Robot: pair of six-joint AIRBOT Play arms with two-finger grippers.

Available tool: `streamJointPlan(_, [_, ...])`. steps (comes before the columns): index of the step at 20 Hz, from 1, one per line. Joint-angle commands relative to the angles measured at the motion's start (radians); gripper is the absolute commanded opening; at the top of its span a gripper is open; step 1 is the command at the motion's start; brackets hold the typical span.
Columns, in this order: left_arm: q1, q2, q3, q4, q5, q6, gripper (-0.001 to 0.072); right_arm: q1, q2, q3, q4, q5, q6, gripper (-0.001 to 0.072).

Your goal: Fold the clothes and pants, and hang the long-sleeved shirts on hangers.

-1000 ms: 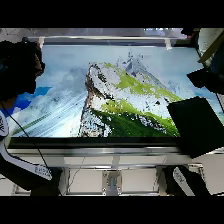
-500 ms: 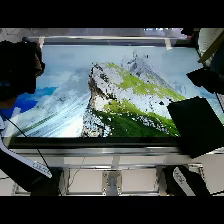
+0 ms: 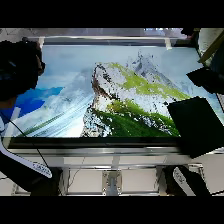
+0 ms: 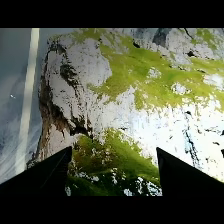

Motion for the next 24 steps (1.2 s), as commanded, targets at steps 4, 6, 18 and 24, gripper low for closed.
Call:
streamJointPlan(4, [-0.159,0.357,0.0,-0.099,-0.378,0.214,0.0012,0.001,0.0,0.001,-0.201,0.001,-0.003,0.0595])
streamJointPlan(6, [-0.287,0.449,0.0,-0.098,-0.483,0.215,0.0012,0.001,0.0,0.001,-0.305,0.0,-0.003,0.0595])
streamJointPlan(18, [-1.198,0.354,-0.02,0.248,-0.701,0.084,0.0607,0.001,-0.082,0.001,-0.501,0.017,-0.109,0.0597])
streamJointPlan(24, [-1.111,0.356,-0.054,0.513,-0.747,-0.146,0.0681,0.001,-0.406,0.001,-0.297,0.103,-0.198,0.0596])
